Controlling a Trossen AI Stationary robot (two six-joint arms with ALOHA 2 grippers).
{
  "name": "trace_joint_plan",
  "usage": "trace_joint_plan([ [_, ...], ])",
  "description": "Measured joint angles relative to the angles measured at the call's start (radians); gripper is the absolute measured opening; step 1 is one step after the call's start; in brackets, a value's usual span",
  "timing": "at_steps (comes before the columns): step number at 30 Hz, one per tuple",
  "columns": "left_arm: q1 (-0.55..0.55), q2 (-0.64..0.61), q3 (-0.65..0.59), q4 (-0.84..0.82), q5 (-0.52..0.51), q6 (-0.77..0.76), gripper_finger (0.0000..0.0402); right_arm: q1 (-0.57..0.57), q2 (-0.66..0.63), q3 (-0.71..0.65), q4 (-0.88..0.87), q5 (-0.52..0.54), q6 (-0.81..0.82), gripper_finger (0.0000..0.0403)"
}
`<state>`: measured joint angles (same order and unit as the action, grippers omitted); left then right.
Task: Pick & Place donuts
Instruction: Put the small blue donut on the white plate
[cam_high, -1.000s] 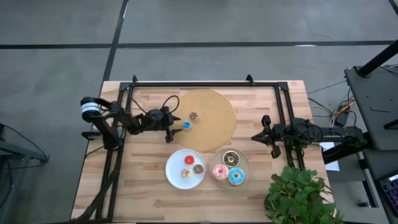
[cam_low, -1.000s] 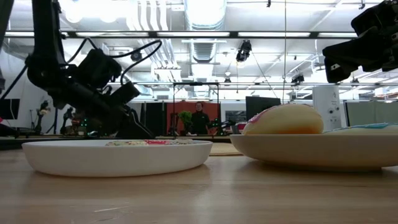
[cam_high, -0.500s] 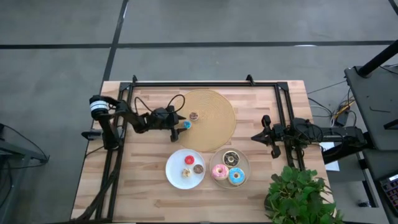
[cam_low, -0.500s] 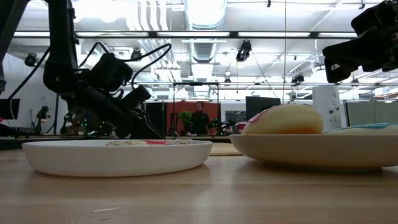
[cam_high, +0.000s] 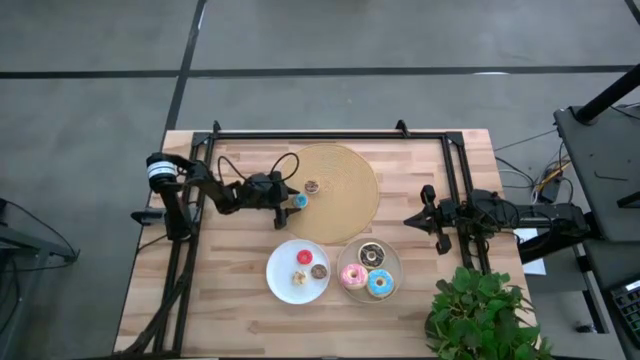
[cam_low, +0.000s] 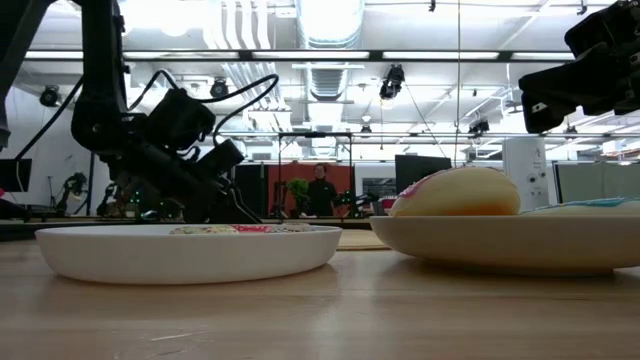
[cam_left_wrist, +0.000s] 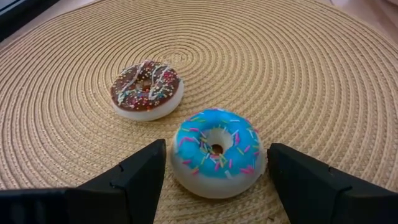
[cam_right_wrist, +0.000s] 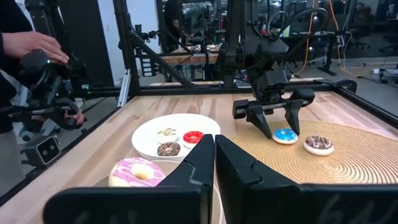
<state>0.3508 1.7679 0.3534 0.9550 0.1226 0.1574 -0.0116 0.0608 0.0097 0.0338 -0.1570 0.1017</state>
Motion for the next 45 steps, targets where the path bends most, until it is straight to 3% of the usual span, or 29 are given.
trace_joint_plan([
  [36, 0.001, 0.002, 0.019, -0.017, 0.019, -0.019, 0.0252, 0.0, 0.0, 0.0, 0.0, 0.0, -0.001, 0.0008],
  [45, 0.001, 0.002, 0.019, -0.017, 0.037, -0.026, 0.0212, 0.0, 0.0, 0.0, 0.0, 0.0, -0.004, 0.0008],
])
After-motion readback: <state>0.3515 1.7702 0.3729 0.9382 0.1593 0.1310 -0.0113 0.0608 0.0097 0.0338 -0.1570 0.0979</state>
